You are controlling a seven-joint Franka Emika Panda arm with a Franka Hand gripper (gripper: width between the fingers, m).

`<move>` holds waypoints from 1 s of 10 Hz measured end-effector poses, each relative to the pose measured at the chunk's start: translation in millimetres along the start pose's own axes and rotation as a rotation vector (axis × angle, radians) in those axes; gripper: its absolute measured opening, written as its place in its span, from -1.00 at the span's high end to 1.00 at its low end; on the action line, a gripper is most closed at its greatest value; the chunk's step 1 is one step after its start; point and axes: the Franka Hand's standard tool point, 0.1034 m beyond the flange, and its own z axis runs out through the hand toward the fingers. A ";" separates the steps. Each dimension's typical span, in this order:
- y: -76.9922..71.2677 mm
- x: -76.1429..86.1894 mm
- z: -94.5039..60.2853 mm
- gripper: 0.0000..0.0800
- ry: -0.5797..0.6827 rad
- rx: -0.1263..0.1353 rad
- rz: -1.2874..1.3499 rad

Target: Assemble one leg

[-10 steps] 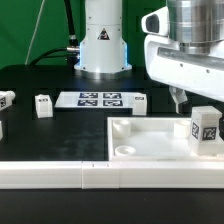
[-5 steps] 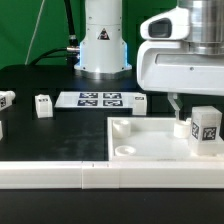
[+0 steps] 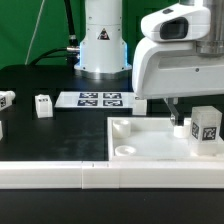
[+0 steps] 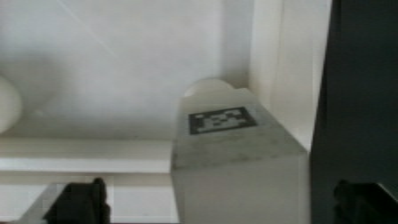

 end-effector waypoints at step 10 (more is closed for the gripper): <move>2.9 0.3 1.1 0.27 0.003 0.035 0.431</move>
Offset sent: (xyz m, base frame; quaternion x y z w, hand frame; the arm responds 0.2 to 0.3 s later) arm 0.0000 0.0000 0.0000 0.0000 0.0000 0.0000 1.0000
